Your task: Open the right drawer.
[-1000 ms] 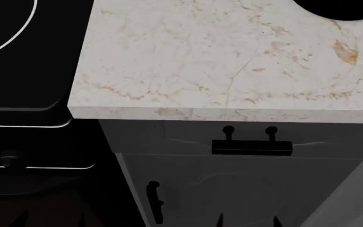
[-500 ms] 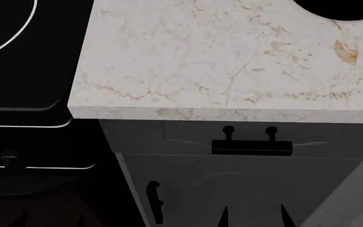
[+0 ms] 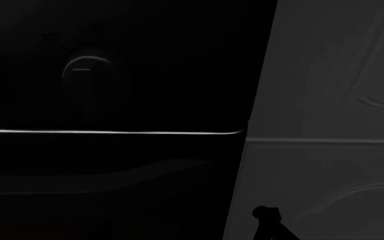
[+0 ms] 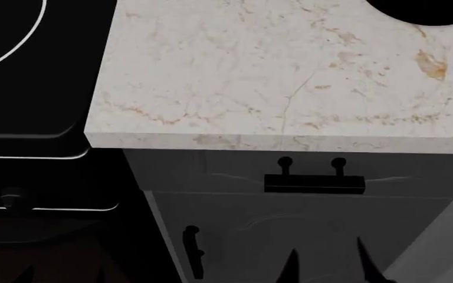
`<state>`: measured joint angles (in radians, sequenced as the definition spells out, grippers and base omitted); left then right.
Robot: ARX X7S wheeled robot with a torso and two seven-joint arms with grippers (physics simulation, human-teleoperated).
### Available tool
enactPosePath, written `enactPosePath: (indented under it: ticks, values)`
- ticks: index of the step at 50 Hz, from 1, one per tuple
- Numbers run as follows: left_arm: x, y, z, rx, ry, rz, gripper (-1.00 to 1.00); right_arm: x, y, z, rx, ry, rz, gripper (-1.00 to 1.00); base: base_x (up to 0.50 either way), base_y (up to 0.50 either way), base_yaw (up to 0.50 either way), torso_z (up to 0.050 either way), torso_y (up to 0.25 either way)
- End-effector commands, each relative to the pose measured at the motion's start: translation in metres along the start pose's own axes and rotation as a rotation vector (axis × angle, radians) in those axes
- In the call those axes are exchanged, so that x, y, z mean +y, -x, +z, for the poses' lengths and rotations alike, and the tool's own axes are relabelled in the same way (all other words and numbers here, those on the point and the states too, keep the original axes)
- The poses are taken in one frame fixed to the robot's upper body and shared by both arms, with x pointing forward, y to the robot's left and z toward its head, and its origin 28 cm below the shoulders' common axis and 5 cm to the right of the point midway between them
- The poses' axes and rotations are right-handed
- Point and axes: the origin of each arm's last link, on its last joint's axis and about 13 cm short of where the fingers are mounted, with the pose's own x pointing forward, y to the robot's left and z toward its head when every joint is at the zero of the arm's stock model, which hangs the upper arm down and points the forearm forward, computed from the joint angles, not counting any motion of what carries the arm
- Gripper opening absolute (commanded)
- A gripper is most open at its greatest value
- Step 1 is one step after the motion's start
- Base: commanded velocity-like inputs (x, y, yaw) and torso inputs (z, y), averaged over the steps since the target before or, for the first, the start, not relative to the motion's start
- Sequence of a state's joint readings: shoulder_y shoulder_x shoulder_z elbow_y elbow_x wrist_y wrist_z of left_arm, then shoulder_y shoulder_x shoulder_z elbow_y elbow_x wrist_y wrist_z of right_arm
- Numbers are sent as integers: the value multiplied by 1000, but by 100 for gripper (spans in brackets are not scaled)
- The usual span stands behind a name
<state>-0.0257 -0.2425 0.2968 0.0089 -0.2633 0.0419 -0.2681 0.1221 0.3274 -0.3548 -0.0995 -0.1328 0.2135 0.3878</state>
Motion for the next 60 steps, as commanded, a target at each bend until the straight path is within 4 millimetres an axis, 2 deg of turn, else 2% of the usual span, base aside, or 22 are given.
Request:
enactPosePath:
  ticks: [1, 16, 24, 31, 46, 50, 54, 60]
  values:
    - [0, 0, 0, 5, 1, 3, 100, -6, -4, 3, 0, 92, -34, 100, 0, 0, 0, 0, 0]
    - [0, 0, -1, 4, -1, 3, 100, -5, -7, 1, -26, 219, -23, 100, 0, 0, 0, 0, 0]
    - [1, 0, 0, 3, 70, -3, 100, -5, -9, 1, -38, 237, -28, 100, 0, 0, 0, 0, 0]
    - [3, -1, 0, 5, 101, 8, 100, -2, -10, 1, -16, 337, -1, 100, 0, 0, 0, 0, 0]
    - [3, -1, 0, 5, 101, 8, 100, -2, -10, 1, -16, 337, -1, 100, 0, 0, 0, 0, 0]
    - [2, -1, 1, 6, 97, 6, 100, 1, -10, 4, -50, 357, 1, 100, 0, 0, 0, 0, 0]
    - [2, 0, 2, 5, 88, 10, 100, 0, -12, 12, -72, 460, 7, 100, 0, 0, 0, 0, 0]
    - [1, 0, 4, 4, 85, 9, 100, -4, -17, 22, -71, 487, -2, 100, 0, 0, 0, 0, 0]
